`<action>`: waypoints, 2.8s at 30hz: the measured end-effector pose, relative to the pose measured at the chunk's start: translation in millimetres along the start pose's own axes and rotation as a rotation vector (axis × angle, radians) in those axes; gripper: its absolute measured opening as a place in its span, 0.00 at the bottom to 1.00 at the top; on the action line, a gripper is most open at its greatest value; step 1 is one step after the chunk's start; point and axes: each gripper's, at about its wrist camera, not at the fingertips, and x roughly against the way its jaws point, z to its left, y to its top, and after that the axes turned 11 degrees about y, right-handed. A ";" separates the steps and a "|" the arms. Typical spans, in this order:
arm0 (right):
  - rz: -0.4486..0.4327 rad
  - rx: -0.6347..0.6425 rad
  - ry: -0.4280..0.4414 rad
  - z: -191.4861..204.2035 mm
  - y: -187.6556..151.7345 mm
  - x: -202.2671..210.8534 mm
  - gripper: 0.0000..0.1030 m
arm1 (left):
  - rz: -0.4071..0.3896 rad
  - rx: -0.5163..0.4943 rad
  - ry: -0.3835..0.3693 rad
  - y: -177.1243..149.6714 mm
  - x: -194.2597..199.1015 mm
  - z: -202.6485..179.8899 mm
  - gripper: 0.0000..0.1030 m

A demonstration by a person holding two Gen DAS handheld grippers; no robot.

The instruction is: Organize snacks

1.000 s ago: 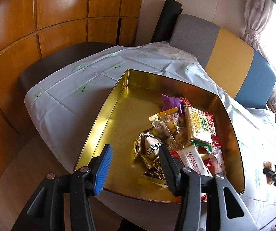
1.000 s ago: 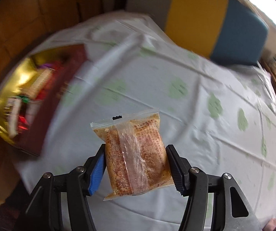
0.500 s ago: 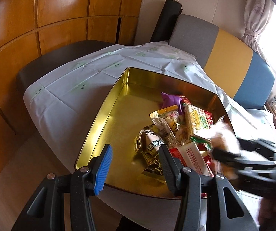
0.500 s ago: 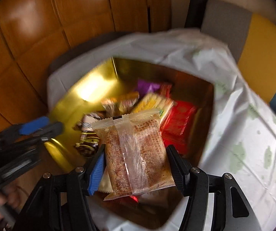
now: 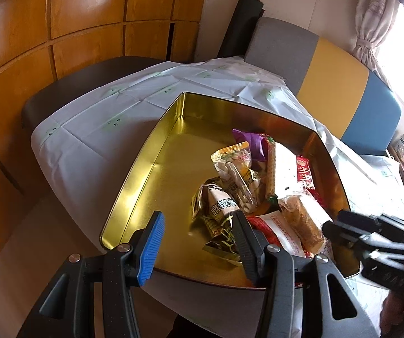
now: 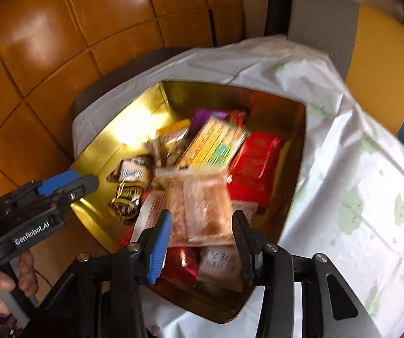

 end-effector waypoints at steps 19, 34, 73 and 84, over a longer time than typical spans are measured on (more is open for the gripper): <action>-0.111 -0.037 -0.040 7.8 -7.9 12.9 0.49 | -0.087 -0.052 0.063 0.2 29.6 -14.7 0.49; -0.246 -0.117 -0.159 19.2 -53.4 57.7 0.66 | -0.178 -0.069 0.089 -12.0 56.3 -33.6 0.57; -0.269 -0.160 -0.196 12.6 -60.1 62.8 0.71 | -0.212 -0.059 0.162 -15.5 61.3 -40.1 0.71; -0.267 -0.153 -0.197 14.2 -60.6 62.4 0.71 | -0.218 -0.058 0.168 -15.0 64.2 -39.4 0.71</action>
